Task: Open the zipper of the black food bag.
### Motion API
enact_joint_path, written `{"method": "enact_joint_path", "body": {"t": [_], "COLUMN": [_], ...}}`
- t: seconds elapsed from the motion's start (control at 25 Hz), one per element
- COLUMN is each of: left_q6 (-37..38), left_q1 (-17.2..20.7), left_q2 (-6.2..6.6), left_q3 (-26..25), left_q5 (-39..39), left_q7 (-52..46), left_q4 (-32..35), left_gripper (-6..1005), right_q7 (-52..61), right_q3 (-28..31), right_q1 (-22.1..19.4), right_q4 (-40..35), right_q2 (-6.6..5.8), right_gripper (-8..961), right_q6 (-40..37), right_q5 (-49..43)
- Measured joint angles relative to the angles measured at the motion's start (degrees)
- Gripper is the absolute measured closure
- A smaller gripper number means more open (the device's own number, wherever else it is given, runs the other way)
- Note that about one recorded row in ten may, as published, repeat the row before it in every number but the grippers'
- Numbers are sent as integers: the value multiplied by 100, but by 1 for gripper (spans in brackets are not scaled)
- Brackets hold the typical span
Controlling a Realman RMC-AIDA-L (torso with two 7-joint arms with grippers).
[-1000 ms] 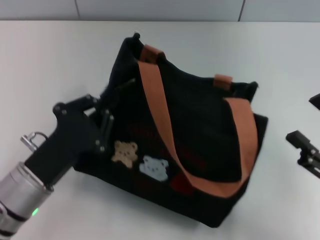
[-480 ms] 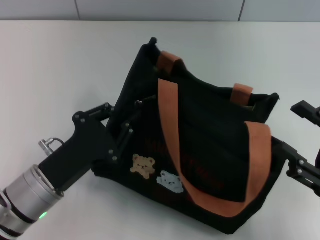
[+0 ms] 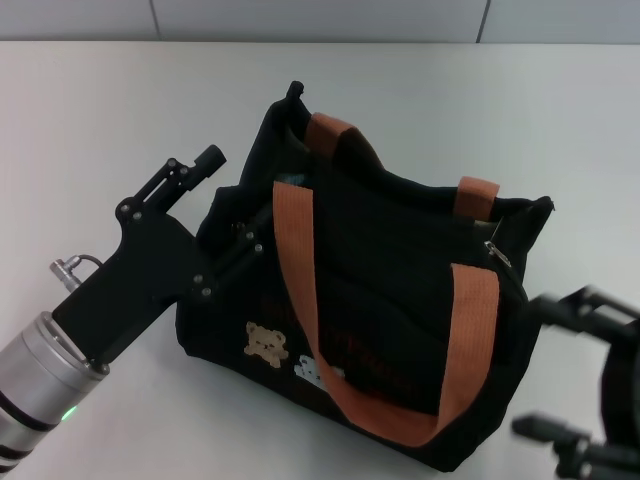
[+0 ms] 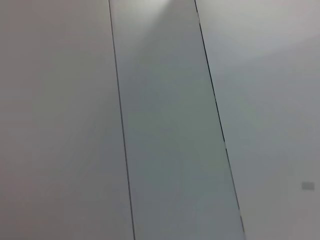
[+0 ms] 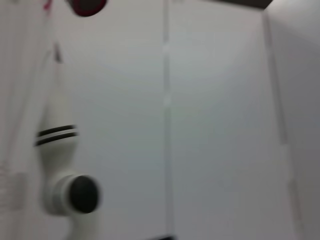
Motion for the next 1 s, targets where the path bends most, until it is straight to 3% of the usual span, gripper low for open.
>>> {"method": "enact_joint_path", "body": {"t": [0.16,0.36,0.48,0.64,0.76,0.92,0.96,1.0], "left_q6": [66,240,404,564,604,635,700,700], "left_q1": [15,54,225,531,607,694,871,871], "left_q2": [5,36,48,59,68,84,103,103], "left_q3": [-46,-37,57,298,374,448,497,497], "left_q5": [0,26,135,413,476,550,893,893], "left_q7": [-6,-76,-554,-1238,-1365,-1513,-1675,-1675], "left_q4": [5,76,519,1352,1539,1800,2252,2252], "left_gripper": [334,231,170,162,163,165,165,166], "right_q7": [345,919,1100,1172,1148,1025,1002,996], "right_q3": [-3,3,56,200,255,253,240,229], "right_q1": [367,677,729,747,753,732,718,704], "right_q4": [-16,-23,-31,-32,-41,-171,-225,-284], "right_q2": [4,6,11,17,17,16,11,6], "right_gripper": [232,231,231,231,232,234,234,234], "right_q6": [137,778,1211,1725,1881,1717,1532,1352], "right_q5": [-716,-1036,-1008,-848,-642,-482,-472,-472]}}
